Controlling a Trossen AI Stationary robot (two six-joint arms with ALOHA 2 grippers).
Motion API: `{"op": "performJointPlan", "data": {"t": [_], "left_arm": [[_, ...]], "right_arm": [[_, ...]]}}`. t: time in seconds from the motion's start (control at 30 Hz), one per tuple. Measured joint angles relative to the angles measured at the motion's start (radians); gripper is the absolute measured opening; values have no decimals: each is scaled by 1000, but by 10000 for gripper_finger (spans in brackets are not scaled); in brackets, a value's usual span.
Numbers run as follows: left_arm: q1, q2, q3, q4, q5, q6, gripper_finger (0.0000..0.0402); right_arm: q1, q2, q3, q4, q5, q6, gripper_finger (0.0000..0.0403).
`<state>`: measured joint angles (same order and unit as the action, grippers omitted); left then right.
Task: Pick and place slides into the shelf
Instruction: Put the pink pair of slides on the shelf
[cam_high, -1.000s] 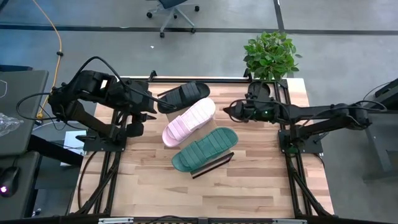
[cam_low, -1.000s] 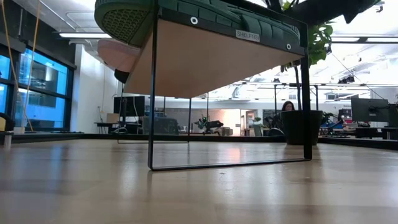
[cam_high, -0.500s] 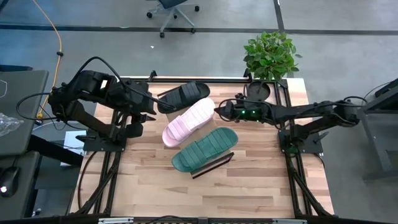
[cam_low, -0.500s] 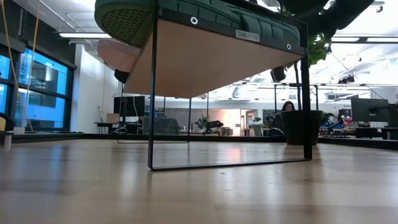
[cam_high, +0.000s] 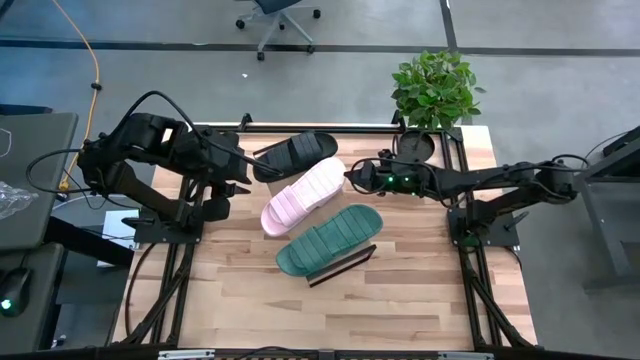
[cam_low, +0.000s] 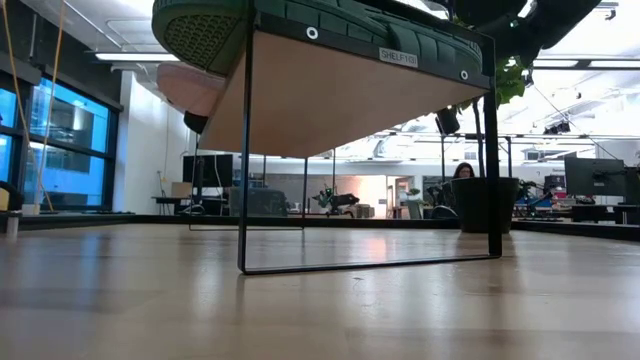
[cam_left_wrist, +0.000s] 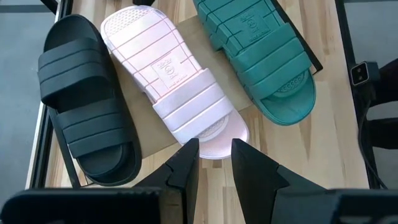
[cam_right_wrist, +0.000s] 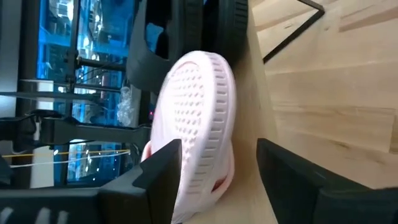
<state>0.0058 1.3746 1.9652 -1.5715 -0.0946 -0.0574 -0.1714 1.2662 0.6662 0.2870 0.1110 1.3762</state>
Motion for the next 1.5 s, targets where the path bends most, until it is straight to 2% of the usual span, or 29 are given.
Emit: {"op": "performJointPlan", "data": {"t": [0.27, 0.43, 0.83, 1.03, 1.5], "left_arm": [[0, 0, 0, 0, 9, 0, 83], [0, 0, 0, 0, 9, 0, 83], [0, 0, 0, 0, 10, 4, 83], [0, 0, 0, 0, 10, 4, 83], [0, 0, 0, 1, 27, 8, 83]], "right_arm": [[-19, 57, 0, 137, -25, 3, 188], [-19, 64, 0, 142, -33, 11, 177], [-19, 63, 0, 136, -39, 12, 83], [21, 63, 0, 138, 39, 57, 58], [94, 63, 0, 136, 175, 85, 56]]}}
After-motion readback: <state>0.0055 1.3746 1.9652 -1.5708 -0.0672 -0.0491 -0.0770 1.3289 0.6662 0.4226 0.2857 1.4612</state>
